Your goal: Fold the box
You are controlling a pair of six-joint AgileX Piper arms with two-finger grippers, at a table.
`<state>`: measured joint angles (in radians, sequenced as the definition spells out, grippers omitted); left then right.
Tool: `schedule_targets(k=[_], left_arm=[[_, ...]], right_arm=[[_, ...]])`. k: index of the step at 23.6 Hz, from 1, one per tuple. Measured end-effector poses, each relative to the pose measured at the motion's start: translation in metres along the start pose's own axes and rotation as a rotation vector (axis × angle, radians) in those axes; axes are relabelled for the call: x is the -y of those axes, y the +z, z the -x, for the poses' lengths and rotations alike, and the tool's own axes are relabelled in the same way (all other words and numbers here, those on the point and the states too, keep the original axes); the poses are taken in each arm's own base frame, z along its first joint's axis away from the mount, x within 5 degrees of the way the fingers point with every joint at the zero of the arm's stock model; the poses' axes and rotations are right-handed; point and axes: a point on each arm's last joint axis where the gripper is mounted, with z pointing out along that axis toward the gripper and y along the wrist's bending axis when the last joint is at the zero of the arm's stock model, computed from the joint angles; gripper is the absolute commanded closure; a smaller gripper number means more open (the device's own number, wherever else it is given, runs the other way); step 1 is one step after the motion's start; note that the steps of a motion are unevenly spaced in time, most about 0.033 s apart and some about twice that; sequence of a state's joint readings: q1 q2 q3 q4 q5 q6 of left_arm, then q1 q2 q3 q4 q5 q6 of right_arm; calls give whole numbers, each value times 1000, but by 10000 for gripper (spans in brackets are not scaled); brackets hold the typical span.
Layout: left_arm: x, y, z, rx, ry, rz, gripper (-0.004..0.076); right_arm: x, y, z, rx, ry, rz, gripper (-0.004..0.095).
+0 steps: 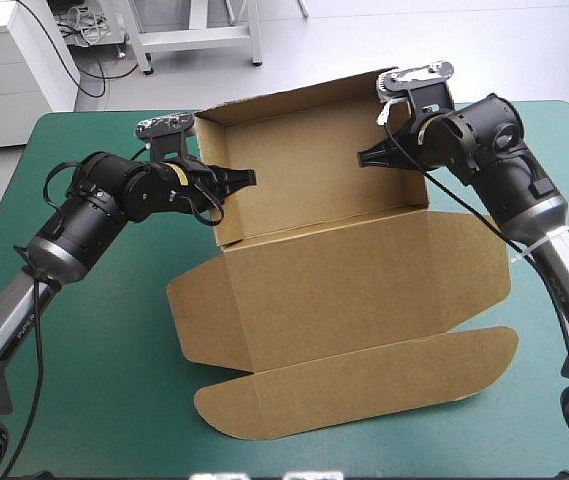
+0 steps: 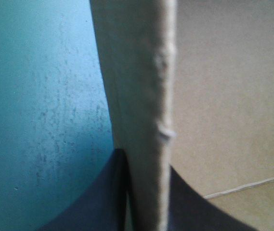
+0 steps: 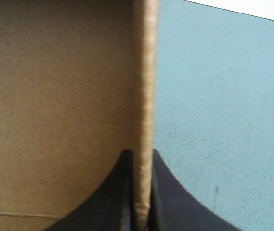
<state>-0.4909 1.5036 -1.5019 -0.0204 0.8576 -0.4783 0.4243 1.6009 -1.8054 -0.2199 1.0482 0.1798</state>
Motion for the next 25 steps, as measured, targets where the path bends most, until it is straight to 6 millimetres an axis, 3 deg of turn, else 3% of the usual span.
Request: schedule_targets(k=[8,14,16,21,25], left_arm=[[-4,5,-3,-40,60,38,731],[-10,44,-14,-178,93,102,731],[-14,68,-20,-243,104,126,731],[-21,110,-34,-345,104,172,731],[-23,125,-37,-384,107,186,731]], right_arm=[[-1,0,-7,-76,42,7,922],[-1,41,-19,-236,63,-10,924],[2,71,-28,-329,89,-7,924],[12,117,-43,-453,139,47,924],[11,134,-50,-494,126,49,924]])
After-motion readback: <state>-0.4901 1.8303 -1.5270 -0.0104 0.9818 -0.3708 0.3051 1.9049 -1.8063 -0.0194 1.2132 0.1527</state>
